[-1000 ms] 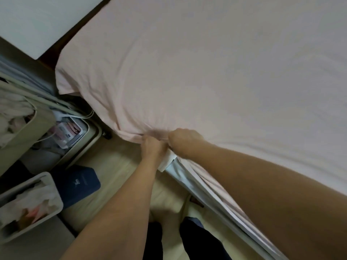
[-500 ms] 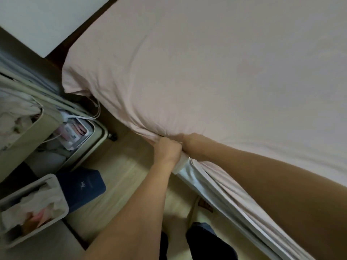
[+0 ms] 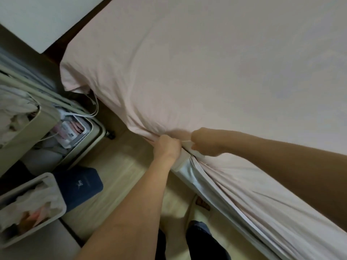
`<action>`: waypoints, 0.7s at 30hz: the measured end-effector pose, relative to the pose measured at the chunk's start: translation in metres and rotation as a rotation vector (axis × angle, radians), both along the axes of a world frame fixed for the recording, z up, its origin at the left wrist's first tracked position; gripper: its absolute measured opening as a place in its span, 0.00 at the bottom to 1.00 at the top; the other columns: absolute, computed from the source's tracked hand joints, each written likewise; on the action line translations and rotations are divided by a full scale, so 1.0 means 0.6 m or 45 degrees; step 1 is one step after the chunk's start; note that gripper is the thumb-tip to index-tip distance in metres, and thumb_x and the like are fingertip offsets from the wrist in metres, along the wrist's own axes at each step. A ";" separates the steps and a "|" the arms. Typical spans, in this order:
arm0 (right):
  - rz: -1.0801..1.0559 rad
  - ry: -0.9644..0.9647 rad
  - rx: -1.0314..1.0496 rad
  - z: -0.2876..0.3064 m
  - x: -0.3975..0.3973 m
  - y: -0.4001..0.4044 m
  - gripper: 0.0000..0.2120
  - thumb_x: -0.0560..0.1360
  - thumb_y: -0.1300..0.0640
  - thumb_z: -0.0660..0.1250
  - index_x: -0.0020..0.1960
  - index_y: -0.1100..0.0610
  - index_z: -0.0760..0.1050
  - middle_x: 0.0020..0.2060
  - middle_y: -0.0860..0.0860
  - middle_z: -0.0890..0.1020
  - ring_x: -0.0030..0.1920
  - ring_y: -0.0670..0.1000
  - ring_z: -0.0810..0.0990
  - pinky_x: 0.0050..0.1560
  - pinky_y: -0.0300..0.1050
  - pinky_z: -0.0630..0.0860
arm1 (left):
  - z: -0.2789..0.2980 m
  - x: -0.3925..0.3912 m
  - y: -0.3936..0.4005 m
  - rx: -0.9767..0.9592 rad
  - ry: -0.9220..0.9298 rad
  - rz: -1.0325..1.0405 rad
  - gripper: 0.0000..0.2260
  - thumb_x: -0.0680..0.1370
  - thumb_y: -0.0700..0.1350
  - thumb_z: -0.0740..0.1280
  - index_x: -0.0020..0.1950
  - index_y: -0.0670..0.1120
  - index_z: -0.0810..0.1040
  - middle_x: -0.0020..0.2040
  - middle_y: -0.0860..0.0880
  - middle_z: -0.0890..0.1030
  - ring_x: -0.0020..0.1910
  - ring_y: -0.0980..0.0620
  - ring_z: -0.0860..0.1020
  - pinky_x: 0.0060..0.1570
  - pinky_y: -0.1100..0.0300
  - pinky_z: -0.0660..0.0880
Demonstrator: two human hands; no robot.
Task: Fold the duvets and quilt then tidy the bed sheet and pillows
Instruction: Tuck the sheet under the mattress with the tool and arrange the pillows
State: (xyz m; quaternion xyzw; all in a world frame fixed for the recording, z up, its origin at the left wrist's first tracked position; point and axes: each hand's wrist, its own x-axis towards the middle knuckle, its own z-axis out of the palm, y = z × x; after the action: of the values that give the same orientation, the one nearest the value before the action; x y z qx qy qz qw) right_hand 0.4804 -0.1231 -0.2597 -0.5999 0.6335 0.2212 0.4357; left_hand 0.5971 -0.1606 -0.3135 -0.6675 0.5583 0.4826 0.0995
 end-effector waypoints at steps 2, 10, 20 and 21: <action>0.044 0.045 -0.019 0.022 0.006 -0.006 0.08 0.81 0.62 0.55 0.49 0.62 0.73 0.49 0.59 0.78 0.40 0.55 0.72 0.32 0.42 0.67 | -0.005 0.011 -0.009 0.104 0.031 0.085 0.15 0.78 0.41 0.61 0.60 0.36 0.76 0.60 0.40 0.78 0.59 0.39 0.76 0.51 0.58 0.72; 0.007 0.072 -0.174 0.090 -0.010 -0.048 0.08 0.81 0.59 0.55 0.43 0.57 0.63 0.42 0.54 0.69 0.42 0.55 0.71 0.42 0.44 0.66 | -0.078 0.073 -0.050 0.435 0.138 0.744 0.04 0.79 0.40 0.65 0.49 0.40 0.74 0.42 0.43 0.76 0.40 0.46 0.77 0.47 0.52 0.79; -0.277 0.039 -0.153 -0.002 0.092 -0.095 0.15 0.78 0.62 0.60 0.63 0.59 0.72 0.42 0.52 0.74 0.49 0.57 0.76 0.44 0.45 0.70 | -0.141 0.069 -0.088 0.421 0.334 1.140 0.06 0.79 0.32 0.62 0.42 0.38 0.74 0.35 0.44 0.73 0.30 0.51 0.72 0.16 0.67 0.70; -0.318 0.025 -0.153 -0.014 0.097 -0.099 0.16 0.78 0.62 0.59 0.65 0.58 0.71 0.48 0.54 0.77 0.52 0.57 0.78 0.46 0.46 0.71 | -0.159 0.075 -0.094 0.375 0.322 1.168 0.05 0.78 0.30 0.62 0.46 0.38 0.74 0.37 0.43 0.74 0.32 0.50 0.73 0.17 0.66 0.72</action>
State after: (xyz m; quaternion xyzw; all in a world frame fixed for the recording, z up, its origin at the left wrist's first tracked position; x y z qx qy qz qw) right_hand 0.5388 -0.1823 -0.2678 -0.5392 0.7195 0.1329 0.4170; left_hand 0.6422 -0.2173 -0.4087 -0.7593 0.1409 0.6276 -0.0984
